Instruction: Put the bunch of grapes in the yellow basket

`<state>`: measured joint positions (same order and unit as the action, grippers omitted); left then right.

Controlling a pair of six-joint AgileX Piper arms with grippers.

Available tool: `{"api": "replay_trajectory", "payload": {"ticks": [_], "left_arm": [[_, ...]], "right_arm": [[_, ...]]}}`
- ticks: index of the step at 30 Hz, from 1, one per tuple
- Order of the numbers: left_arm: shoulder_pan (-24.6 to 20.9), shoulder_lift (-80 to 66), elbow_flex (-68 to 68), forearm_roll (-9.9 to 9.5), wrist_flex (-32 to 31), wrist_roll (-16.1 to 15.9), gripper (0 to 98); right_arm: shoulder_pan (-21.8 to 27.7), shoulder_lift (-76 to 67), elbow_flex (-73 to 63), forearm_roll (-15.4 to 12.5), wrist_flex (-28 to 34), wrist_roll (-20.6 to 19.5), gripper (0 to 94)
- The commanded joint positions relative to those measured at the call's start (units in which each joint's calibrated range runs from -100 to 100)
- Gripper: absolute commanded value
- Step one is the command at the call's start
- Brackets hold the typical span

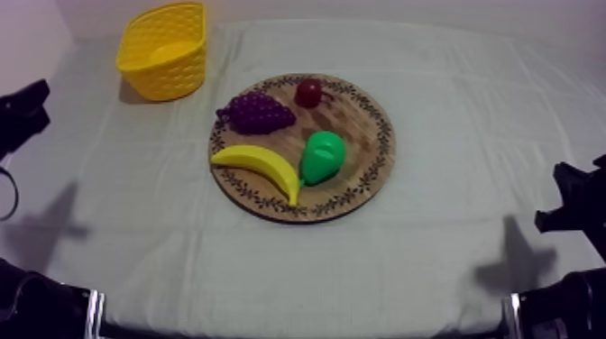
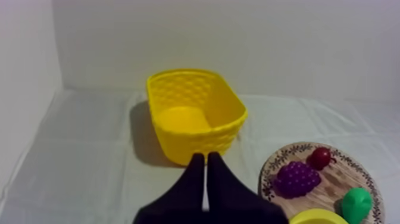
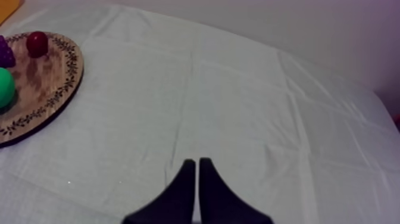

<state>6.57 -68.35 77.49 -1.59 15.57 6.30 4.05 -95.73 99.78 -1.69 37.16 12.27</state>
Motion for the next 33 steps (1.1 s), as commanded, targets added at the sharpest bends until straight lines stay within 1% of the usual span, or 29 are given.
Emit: {"api": "replay_trajectory", "payload": {"ticks": [1, 3, 9, 16, 19, 25, 33], "left_arm": [[0.27, 5.73, -6.87, 0.06, 0.85, -0.89, 0.0], [0.61, 8.16, -11.09, 0.08, 3.14, -1.88, 0.0], [2.57, 14.42, -24.17, 0.1, 12.8, -4.45, 0.0], [7.61, 22.96, -39.48, -0.12, 26.12, -7.87, 0.0], [9.6, 26.67, -44.74, -0.19, 30.21, -8.81, 0.0], [11.27, 32.95, -51.03, -0.24, 33.76, -9.4, 0.0], [11.69, 39.42, -56.63, -1.1, 34.55, -9.7, 0.0]], "right_arm": [[0.01, -0.02, -0.01, 0.01, 0.02, 0.02, 0.5], [0.01, -0.02, -0.01, 0.01, 0.02, 0.02, 0.5], [0.01, -0.02, -0.01, 0.01, 0.02, 0.02, 0.5], [0.01, -0.02, -0.01, 0.01, 0.02, 0.02, 0.5], [0.01, -0.02, -0.01, 0.01, 0.02, 0.02, 0.5], [0.01, -0.02, -0.01, 0.01, 0.02, 0.02, 0.5], [0.01, -0.02, -0.01, 0.01, 0.02, 0.02, 0.5]]}}
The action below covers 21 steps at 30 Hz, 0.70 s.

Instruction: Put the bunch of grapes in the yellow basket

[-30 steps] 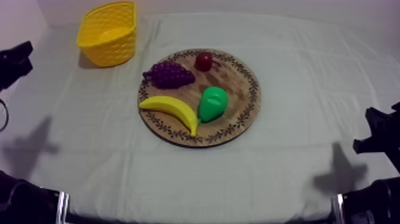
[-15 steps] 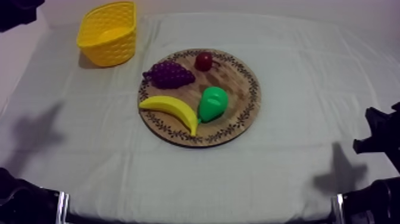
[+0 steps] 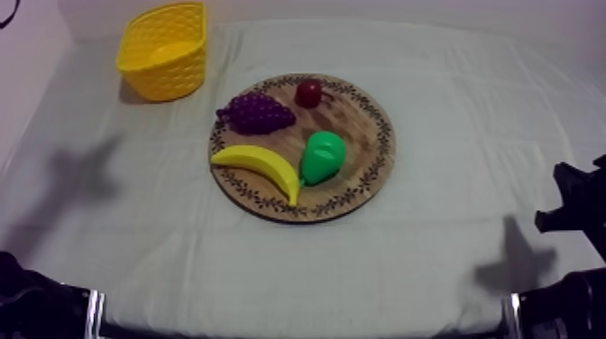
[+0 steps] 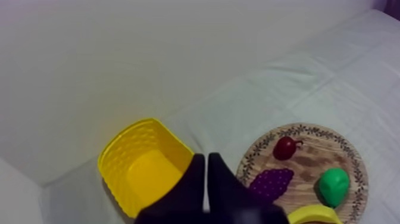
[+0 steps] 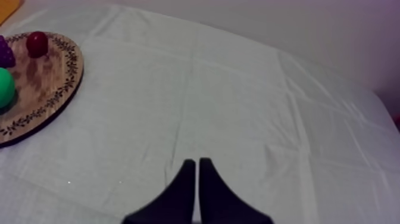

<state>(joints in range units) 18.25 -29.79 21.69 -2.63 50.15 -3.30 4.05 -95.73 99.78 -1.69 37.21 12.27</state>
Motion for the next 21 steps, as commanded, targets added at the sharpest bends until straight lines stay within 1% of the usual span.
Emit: {"api": "replay_trajectory", "payload": {"ticks": [1, 10, 13, 21], "left_arm": [[0.01, 1.67, -1.63, -0.13, 0.02, -0.31, 0.0], [0.81, 9.48, -7.14, -0.24, 0.92, -2.77, 0.0], [1.5, 12.0, -8.7, -0.09, 1.27, -4.18, 0.0], [3.63, 18.27, -12.65, 0.71, 5.48, -8.19, 0.0]], "right_arm": [[0.01, -0.02, -0.01, 0.01, -0.03, 0.02, 0.5], [0.01, -0.02, -0.01, 0.01, -0.03, 0.02, 0.5], [0.01, -0.02, -0.01, 0.01, -0.03, 0.02, 0.5], [0.01, -0.02, -0.01, 0.01, -0.03, 0.02, 0.5]]}}
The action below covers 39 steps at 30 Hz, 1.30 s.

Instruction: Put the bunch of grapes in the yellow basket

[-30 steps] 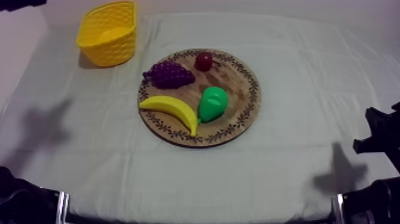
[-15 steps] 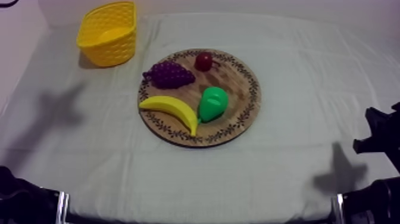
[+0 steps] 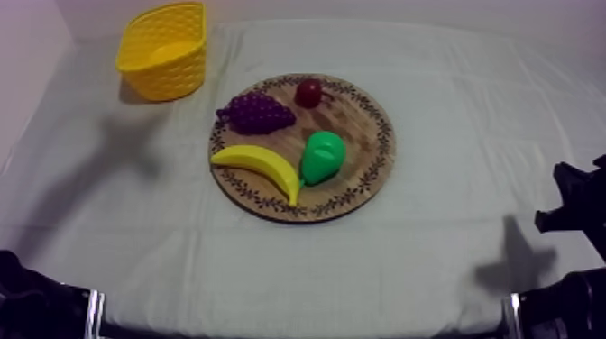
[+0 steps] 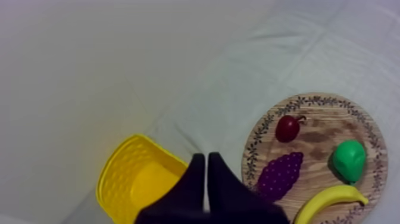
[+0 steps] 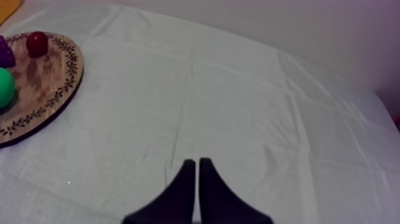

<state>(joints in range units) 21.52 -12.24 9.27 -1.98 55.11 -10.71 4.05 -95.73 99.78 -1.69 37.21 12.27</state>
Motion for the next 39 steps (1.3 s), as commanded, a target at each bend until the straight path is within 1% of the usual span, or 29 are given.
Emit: {"api": "replay_trajectory", "payload": {"ticks": [1, 6, 13, 18, 21, 24, 28, 31, 39], "left_arm": [[0.75, 1.37, -0.46, 0.08, 0.89, -1.2, 0.0], [1.92, 4.23, -1.45, 0.31, 3.44, -3.17, 0.0], [2.61, 6.68, -2.08, 0.79, 6.8, -7.09, 0.0], [3.44, 8.84, -2.27, 0.22, 9.58, -10.47, 0.0], [4.43, 10.15, -2.43, -0.56, 10.45, -11.85, 0.0], [5.81, 11.45, -2.54, -2.3, 10.74, -12.2, 0.0], [7.15, 13.01, -2.41, -3.82, 10.98, -13.01, 0.0], [7.57, 13.78, -1.61, -4.33, 10.56, -13.39, 0.0], [7.61, 14.62, 2.0, -4.78, 7.55, -13.39, 0.0]], "right_arm": [[0.01, -0.02, -0.01, 0.01, -0.03, 0.02, 0.5], [0.01, -0.02, -0.01, 0.01, -0.03, 0.02, 0.5], [0.01, -0.02, -0.01, 0.01, -0.03, 0.02, 0.5], [0.01, -0.02, -0.01, 0.01, -0.03, 0.02, 0.5], [0.01, -0.02, -0.01, 0.01, -0.03, 0.01, 0.5], [0.01, -0.02, -0.01, 0.01, -0.03, 0.0, 0.5], [0.01, -0.02, -0.01, 0.01, -0.03, -0.01, 0.5], [0.01, -0.02, -0.01, 0.01, -0.03, 0.01, 0.5], [0.01, -0.02, -0.01, 0.01, -0.03, 0.01, 0.5]]}}
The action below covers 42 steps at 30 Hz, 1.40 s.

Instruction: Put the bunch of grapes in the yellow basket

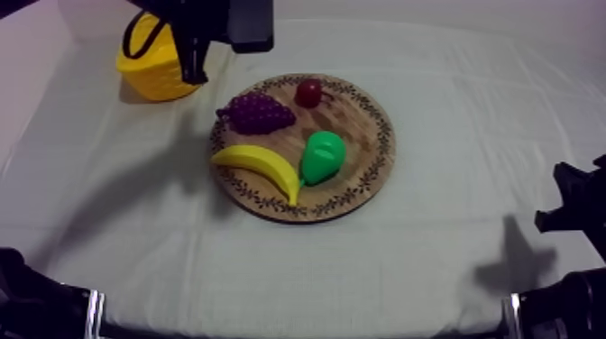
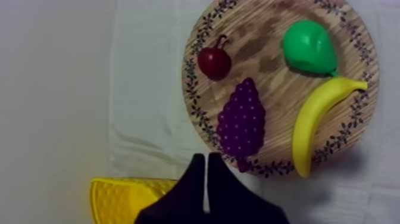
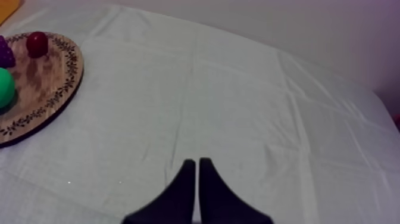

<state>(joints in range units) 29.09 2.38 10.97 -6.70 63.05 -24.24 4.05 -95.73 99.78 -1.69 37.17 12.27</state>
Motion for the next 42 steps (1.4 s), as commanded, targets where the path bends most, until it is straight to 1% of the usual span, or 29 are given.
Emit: {"api": "replay_trajectory", "payload": {"ticks": [1, 4, 5, 10, 14, 16, 17, 18, 19, 21, 24, 28, 34, 42], "left_arm": [[0.06, -0.01, 0.66, -0.23, -0.75, 0.39, 0.0], [0.18, -0.08, 1.39, -0.68, -1.51, 1.23, 1.1], [0.2, -0.14, 1.6, -0.77, -1.67, 1.4, 5.2], [0.26, -0.47, 3.03, -1.04, -2.15, 2.0, 30.7], [-0.01, -0.69, 4.93, -0.98, -3.7, 2.71, 50.4], [-0.01, -0.78, 6.79, -1.57, -5.58, 4.31, 63.2], [0.09, -0.76, 7.83, -2.23, -6.44, 5.48, 71.1], [0.23, -0.72, 8.68, -2.89, -6.98, 6.45, 76.9], [0.32, -0.69, 9.31, -3.36, -7.2, 7.12, 81.6], [0.42, -0.61, 10.12, -3.92, -7.26, 7.95, 88.0], [0.45, -0.5, 10.64, -4.28, -7.25, 8.53, 92.2], [0.56, -0.13, 10.84, -4.42, -7.31, 8.85, 93.9], [0.71, 2.13, 11.09, -4.52, -9.06, 9.35, 93.8], [0.74, 9.02, 10.47, -4.69, -13.74, 9.88, 92.4]], "right_arm": [[0.01, -0.02, -0.01, 0.01, 0.01, 0.02, 0.5], [0.01, -0.02, -0.01, 0.01, 0.01, 0.02, 0.5], [0.01, -0.02, -0.01, 0.01, 0.01, 0.02, 0.5], [0.01, -0.02, -0.01, 0.01, 0.01, 0.02, 0.5], [0.01, -0.02, -0.01, 0.01, 0.01, 0.02, 0.5], [0.01, -0.02, -0.01, 0.01, 0.01, 0.02, 0.5], [0.01, -0.02, -0.01, 0.01, 0.01, 0.02, 0.5], [0.01, -0.02, -0.01, 0.01, 0.01, 0.02, 0.5], [0.01, -0.02, -0.01, 0.01, 0.01, 0.02, 0.5], [0.01, -0.02, -0.01, 0.01, 0.01, 0.02, 0.5], [0.01, -0.02, -0.01, 0.01, 0.01, 0.02, 0.5], [0.01, -0.02, -0.01, 0.01, 0.01, 0.02, 0.5], [0.01, -0.02, -0.01, 0.01, 0.01, 0.02, 0.5], [0.01, -0.02, -0.01, 0.01, 0.01, 0.02, 0.5]]}}
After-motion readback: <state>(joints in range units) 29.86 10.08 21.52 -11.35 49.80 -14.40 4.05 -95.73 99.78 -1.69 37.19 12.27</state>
